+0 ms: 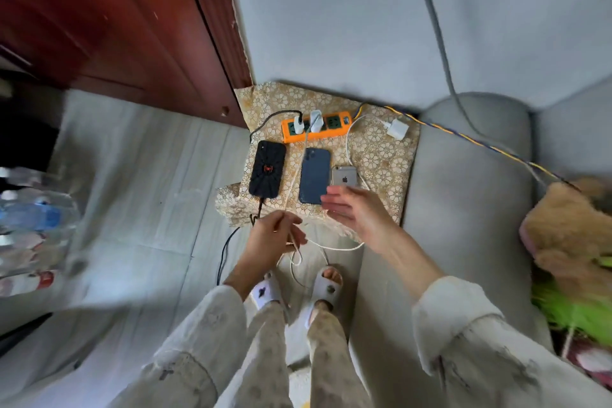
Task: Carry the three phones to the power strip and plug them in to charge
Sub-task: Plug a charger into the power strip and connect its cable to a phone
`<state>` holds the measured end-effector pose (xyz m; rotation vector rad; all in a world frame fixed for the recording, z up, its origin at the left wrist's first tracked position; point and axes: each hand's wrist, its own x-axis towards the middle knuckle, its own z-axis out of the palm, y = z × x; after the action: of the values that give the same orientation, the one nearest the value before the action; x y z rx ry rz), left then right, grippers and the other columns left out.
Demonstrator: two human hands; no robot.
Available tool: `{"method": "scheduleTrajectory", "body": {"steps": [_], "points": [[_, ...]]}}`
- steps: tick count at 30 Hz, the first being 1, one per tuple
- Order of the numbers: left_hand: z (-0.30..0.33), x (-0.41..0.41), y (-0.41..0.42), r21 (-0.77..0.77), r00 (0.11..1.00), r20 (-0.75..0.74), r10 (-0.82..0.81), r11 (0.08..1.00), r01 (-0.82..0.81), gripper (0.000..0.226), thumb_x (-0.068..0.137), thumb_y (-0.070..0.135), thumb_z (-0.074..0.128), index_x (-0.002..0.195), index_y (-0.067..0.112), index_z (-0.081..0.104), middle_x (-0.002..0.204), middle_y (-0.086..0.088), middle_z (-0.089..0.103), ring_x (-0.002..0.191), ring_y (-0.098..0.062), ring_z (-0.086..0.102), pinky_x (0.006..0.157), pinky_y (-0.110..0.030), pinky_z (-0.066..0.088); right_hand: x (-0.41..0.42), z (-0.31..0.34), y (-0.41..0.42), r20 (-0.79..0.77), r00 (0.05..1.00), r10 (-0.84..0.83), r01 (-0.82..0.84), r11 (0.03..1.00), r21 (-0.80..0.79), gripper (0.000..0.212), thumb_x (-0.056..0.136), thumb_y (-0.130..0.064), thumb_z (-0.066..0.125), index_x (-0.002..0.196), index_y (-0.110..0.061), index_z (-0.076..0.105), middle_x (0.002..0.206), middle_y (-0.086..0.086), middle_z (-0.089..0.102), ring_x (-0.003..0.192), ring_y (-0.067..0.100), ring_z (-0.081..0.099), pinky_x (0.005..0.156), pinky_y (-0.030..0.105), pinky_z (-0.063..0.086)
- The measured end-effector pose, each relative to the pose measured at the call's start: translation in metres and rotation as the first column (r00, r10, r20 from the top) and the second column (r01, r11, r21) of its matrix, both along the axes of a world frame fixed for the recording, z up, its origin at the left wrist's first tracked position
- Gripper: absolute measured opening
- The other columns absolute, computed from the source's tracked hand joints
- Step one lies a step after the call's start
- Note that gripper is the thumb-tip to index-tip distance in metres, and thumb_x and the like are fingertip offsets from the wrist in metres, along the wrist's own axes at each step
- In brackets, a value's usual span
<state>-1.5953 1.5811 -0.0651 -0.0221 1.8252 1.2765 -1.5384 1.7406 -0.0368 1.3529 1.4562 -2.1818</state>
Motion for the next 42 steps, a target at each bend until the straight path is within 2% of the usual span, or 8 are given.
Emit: {"method": "scheduleTrajectory", "body": {"steps": [8,13,19,24,28,32,40,42], "points": [[0.115,-0.048,0.038,0.287,0.855,0.454,0.25,0.868,-0.406,0.035,0.098,0.028,0.035,0.089,0.002,0.056,0.058,-0.007,0.07,0.064,-0.022,0.072,0.054,-0.03,0.058,0.035,0.058,-0.033,0.077,0.826,0.559,-0.56,0.797,0.226,0.031,0.094,-0.029,0.046,0.115,-0.011,0.06,0.122,0.008,0.062,0.111,0.021,0.057,0.099,0.038,0.041],[0.155,-0.062,0.045,0.433,0.813,0.529,0.242,0.748,-0.504,0.029,0.097,0.026,0.039,0.097,0.002,0.055,0.088,-0.011,0.071,0.081,-0.021,0.07,0.077,-0.034,0.058,0.027,0.098,-0.004,0.12,0.922,0.368,-0.385,0.834,0.396,0.024,0.091,-0.008,0.048,0.103,0.006,0.063,0.103,0.023,0.068,0.081,0.028,0.066,0.085,0.042,0.054],[0.153,-0.022,0.032,0.208,0.99,0.048,-0.135,0.971,0.122,0.047,0.093,0.004,0.043,0.138,0.012,0.033,0.134,-0.006,0.046,0.121,-0.017,0.044,0.102,-0.031,0.035,0.011,0.158,0.021,-0.21,0.968,0.136,-0.077,0.96,0.268,0.017,0.089,-0.011,0.056,0.098,0.0,0.065,0.081,0.011,0.071,0.067,0.02,0.069,0.067,0.031,0.059],[0.171,-0.011,0.033,0.027,0.815,-0.313,-0.487,0.854,0.52,0.018,0.093,0.011,0.047,0.108,0.013,0.057,0.099,-0.003,0.065,0.09,-0.012,0.059,0.071,-0.015,0.047,-0.012,0.202,0.028,-0.399,0.916,0.045,0.023,0.986,0.164,0.013,0.091,-0.011,0.052,0.095,-0.003,0.062,0.081,0.011,0.07,0.066,0.019,0.071,0.062,0.028,0.06],[0.198,-0.026,0.032,0.119,0.904,-0.332,-0.27,0.939,0.324,0.021,0.093,0.005,0.044,0.08,0.011,0.059,0.075,-0.01,0.066,0.069,-0.015,0.065,0.069,-0.027,0.056,-0.015,0.21,0.029,-0.449,0.893,-0.006,0.068,0.99,0.122,0.028,0.097,-0.024,0.041,0.095,-0.004,0.06,0.086,0.013,0.069,0.078,0.021,0.069,0.066,0.025,0.058],[0.226,-0.042,0.03,0.333,0.921,-0.381,0.079,0.941,0.057,0.02,0.094,0.008,0.043,0.085,0.009,0.06,0.066,-0.004,0.07,0.065,-0.011,0.07,0.058,-0.021,0.056,-0.002,0.192,0.015,-0.229,0.917,0.327,-0.225,0.897,0.38,0.036,0.099,-0.031,0.033,0.116,-0.01,0.057,0.113,0.006,0.067,0.104,0.017,0.062,0.089,0.031,0.049],[0.257,-0.067,0.022,0.668,0.889,0.098,0.447,0.632,-0.392,0.016,0.095,0.009,0.042,0.089,0.004,0.056,0.062,-0.004,0.07,0.073,-0.021,0.072,0.061,-0.026,0.058,0.006,0.175,-0.002,-0.031,0.796,0.604,-0.433,0.605,0.668,0.03,0.093,-0.024,0.049,0.098,0.0,0.065,0.101,0.012,0.071,0.086,0.011,0.064,0.077,0.009,0.044],[0.257,-0.074,0.013,0.671,0.868,0.134,0.478,0.6,-0.435,0.015,0.094,0.008,0.043,0.086,0.004,0.056,0.062,-0.004,0.07,0.072,-0.022,0.072,0.062,-0.028,0.059,0.011,0.17,0.007,0.06,0.816,0.575,-0.414,0.509,0.754,0.03,0.093,-0.025,0.051,0.096,-0.001,0.067,0.1,0.014,0.068,0.087,0.02,0.062,0.08,0.024,0.046]]}}
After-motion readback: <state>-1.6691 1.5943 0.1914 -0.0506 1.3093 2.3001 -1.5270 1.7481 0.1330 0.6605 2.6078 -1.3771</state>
